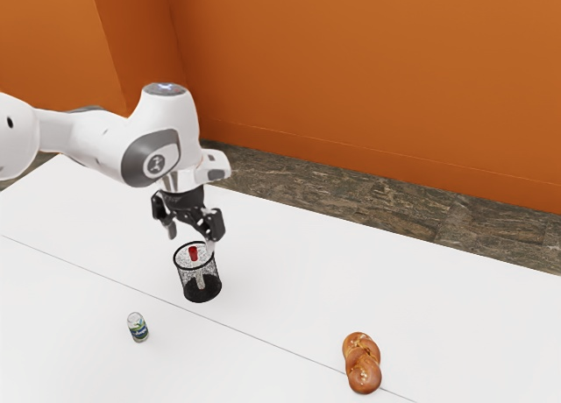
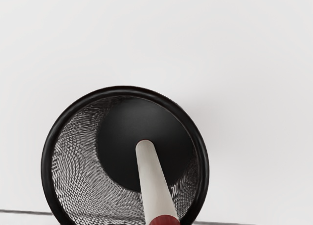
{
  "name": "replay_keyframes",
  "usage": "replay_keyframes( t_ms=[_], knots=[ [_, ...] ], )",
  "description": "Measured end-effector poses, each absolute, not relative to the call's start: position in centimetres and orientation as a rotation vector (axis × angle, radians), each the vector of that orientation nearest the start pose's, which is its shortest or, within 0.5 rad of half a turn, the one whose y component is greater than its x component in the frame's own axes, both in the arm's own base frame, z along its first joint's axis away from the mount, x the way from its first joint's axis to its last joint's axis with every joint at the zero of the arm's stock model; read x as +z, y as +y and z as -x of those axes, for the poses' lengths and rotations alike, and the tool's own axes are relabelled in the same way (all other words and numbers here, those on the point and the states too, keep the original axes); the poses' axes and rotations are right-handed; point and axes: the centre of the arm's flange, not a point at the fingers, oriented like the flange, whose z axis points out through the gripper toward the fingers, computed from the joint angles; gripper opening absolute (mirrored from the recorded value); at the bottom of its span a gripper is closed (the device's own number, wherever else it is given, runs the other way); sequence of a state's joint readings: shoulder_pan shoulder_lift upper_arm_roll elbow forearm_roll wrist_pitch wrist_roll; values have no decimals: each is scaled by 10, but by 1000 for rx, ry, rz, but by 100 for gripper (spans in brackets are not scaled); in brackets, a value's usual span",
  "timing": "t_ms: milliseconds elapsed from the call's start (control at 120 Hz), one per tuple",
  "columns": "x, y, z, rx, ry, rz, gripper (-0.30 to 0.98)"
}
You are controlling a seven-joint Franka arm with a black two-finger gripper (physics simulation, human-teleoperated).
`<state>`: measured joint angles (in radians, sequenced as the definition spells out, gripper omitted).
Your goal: Take the marker out of the pen holder and place it to the left of the pen holder.
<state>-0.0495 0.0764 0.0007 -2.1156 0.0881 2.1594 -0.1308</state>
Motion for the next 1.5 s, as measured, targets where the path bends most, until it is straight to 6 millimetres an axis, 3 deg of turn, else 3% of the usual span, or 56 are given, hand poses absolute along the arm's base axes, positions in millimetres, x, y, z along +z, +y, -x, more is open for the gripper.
replay_keyframes(
  t_ms=[167, 367, 642, 917, 1042, 1158, 1283, 1375, 1433, 1500],
  knots=[
    [359, -22, -540, 23, -38, 3070, 69],
    [354, -24, -542, -25, -22, 3074, 66],
    [352, -24, -539, -46, -11, 3077, 29],
    [351, -24, -536, -47, -2, 3077, 3],
    [356, -23, -537, -61, -3, 3071, -3],
    [389, -21, -553, -84, -11, 3061, -6],
    [453, -13, -572, -43, -38, 3048, -8],
    [504, -4, -572, 45, -69, 3038, -8],
    [504, 9, -582, 203, -109, 3016, -8],
    [484, 61, -590, 446, -246, 2961, -8]
  ],
)
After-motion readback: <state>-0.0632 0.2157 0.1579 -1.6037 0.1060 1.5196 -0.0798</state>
